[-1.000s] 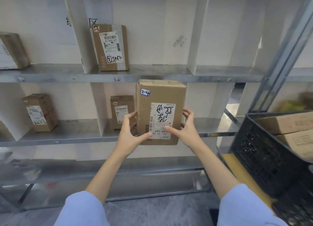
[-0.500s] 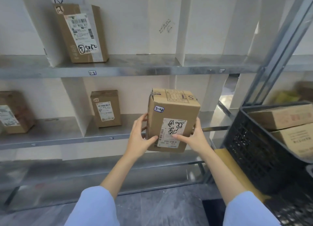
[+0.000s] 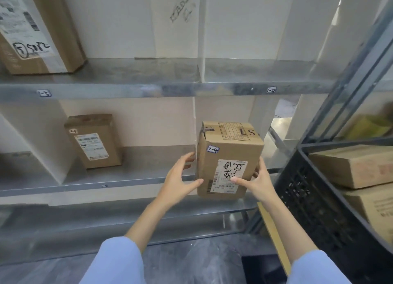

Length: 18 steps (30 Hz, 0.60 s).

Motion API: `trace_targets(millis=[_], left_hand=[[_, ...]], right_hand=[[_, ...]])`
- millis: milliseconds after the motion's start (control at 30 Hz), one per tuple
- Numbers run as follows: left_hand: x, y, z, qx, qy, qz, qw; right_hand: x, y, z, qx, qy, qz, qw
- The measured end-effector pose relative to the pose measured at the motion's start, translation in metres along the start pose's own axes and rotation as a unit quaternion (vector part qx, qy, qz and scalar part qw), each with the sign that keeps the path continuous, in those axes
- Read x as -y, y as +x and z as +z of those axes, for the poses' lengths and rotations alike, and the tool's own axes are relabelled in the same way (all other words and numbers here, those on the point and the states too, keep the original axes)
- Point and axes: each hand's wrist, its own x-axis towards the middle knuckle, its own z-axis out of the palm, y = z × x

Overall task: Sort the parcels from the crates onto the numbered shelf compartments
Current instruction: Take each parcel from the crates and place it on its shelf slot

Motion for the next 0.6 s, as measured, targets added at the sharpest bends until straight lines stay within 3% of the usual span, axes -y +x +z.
trace_targets(millis=[233, 433, 600], left_hand=[[0.032, 0.027, 0.003, -0.072, 0.087, -0.046, 0.992], [0.051, 0.057, -0.004, -0.093, 0.292, -0.078, 0.949], [0.061, 0.079, -0.001, -0.087, 0.359, -0.092, 0.925]], right_hand=[[-0.035, 0.062, -0.028, -0.011, 0.008, 0.033, 0.999], [-0.056, 0.128, -0.001, 0.005, 0.002, 0.008, 1.000], [-0.074, 0.167, 0.018, 0.021, 0.005, 0.001, 1.000]])
